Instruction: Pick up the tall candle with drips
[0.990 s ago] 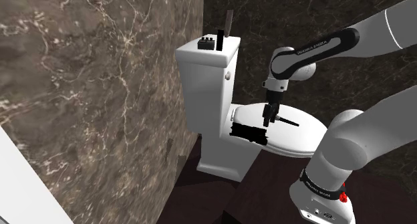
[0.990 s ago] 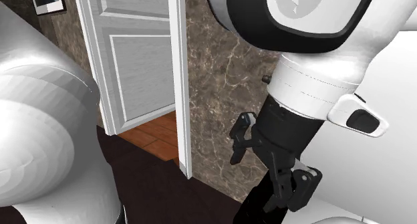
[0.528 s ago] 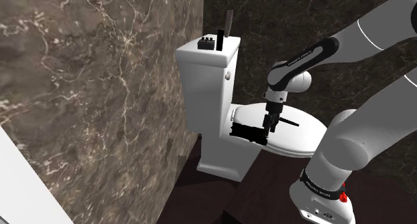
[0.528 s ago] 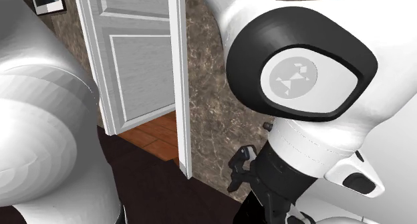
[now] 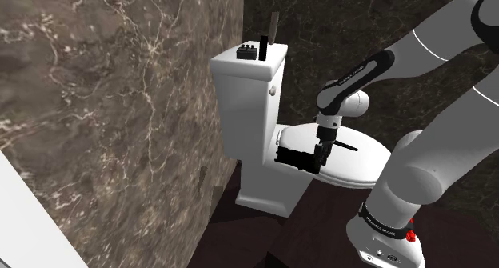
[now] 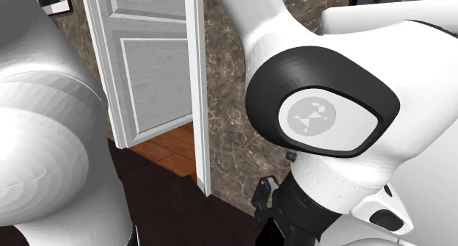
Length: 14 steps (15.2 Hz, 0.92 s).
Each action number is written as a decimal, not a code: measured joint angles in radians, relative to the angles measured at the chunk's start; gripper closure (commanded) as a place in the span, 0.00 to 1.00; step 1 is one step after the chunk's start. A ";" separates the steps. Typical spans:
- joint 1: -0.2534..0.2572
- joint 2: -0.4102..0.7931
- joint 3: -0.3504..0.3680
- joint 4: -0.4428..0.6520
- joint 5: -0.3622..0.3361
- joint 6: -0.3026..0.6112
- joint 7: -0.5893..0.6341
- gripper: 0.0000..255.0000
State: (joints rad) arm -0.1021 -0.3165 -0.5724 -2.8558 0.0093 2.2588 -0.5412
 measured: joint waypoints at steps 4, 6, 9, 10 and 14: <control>0.000 -0.001 0.000 -0.001 -0.001 0.001 0.001 1.00; -0.001 -0.001 0.000 -0.001 -0.001 0.000 0.001 1.00; -0.009 -0.025 0.007 0.001 -0.013 -0.021 0.013 1.00; -0.013 -0.038 0.011 0.006 -0.018 -0.037 0.020 1.00; -0.032 -0.102 0.031 0.021 -0.041 -0.110 0.050 1.00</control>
State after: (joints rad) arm -0.1345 -0.4180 -0.5414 -2.8353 -0.0322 2.1489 -0.4909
